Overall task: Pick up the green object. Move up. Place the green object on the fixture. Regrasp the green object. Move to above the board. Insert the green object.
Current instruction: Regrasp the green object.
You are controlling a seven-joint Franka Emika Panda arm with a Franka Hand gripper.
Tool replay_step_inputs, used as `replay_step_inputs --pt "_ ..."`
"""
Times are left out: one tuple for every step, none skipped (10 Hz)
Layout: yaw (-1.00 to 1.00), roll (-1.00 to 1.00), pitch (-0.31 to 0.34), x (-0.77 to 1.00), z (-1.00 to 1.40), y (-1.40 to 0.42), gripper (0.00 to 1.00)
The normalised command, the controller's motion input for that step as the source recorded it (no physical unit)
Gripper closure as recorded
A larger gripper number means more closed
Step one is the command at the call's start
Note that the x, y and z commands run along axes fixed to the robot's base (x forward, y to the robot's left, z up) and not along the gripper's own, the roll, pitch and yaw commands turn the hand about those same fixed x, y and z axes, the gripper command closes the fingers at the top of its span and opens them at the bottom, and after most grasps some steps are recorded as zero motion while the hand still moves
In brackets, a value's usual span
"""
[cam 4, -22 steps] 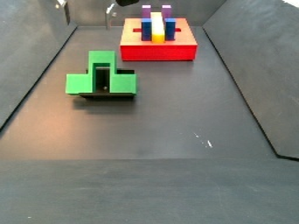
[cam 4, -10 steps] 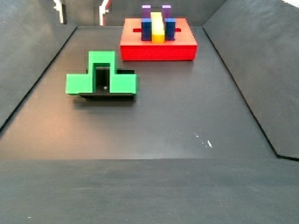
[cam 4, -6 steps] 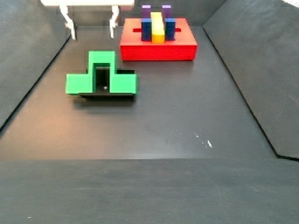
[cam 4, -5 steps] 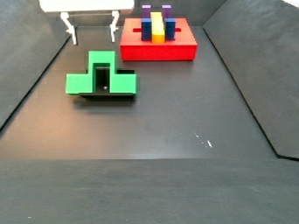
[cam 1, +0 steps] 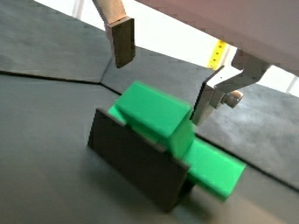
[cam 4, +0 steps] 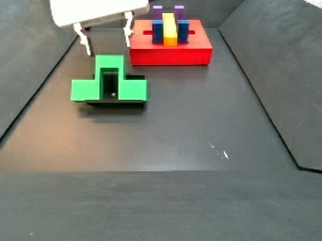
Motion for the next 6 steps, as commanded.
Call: replay_step_inputs --pt "-0.09 0.30 0.000 0.30 -0.43 0.00 0.00" --pt "-0.07 0.39 -0.174 0.12 -0.40 0.00 0.00" --pt "-0.06 0.35 -0.269 0.00 -0.39 0.00 0.00" --pt "0.00 0.17 -0.377 -0.01 -0.17 0.00 0.00" --pt "0.00 0.00 -0.371 0.00 -0.02 0.15 0.00" --pt "0.00 -0.23 -0.309 0.00 0.10 0.43 0.00"
